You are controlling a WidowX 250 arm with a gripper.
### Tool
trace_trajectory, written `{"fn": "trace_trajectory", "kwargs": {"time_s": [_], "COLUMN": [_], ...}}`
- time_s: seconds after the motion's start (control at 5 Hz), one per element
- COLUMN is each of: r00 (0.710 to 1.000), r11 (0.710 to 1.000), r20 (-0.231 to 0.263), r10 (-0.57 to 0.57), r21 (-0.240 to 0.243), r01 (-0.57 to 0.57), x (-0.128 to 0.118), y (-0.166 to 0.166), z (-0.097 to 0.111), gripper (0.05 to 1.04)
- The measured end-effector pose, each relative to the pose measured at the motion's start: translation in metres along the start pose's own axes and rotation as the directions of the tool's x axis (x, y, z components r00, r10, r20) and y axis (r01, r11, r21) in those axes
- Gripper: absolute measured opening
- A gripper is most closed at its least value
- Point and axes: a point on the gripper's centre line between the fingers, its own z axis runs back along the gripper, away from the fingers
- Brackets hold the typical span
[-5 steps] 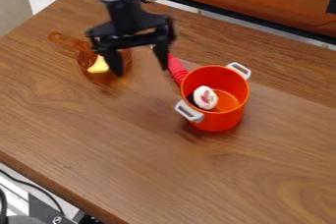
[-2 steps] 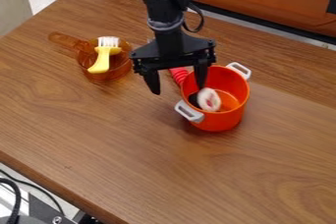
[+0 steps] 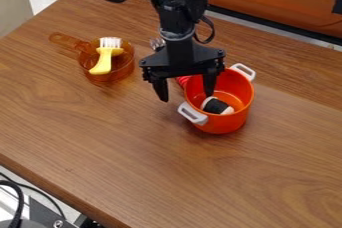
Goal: Take the orange pot and put it yon the left side of thke table
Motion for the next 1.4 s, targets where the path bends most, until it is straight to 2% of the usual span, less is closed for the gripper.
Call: {"fn": "trace_trajectory", "kwargs": {"time_s": [0.2,0.6,0.8,1.0,1.2,1.4], "r00": [1.0,0.998,0.995,0.995,0.993,0.995], "r11": [1.0,1.0,1.0,0.999,0.998,0.996], "r20": [-0.001,-0.055,-0.095,-0.099,-0.117,-0.099], "r10": [0.008,0.026,0.013,0.017,0.019,0.0], "r21": [0.022,-0.014,-0.027,-0.037,-0.051,-0.09], "r01": [-0.008,-0.027,-0.016,-0.021,-0.026,-0.008], "x": [-0.002,-0.012,-0.015,-0.015,-0.015,-0.012], "y": [0.002,0.007,0.009,0.01,0.013,0.023], "z": [-0.01,-0.015,-0.015,-0.009,-0.001,0.019], "gripper": [0.959,0.413,0.196,0.075,0.056,0.055]}}
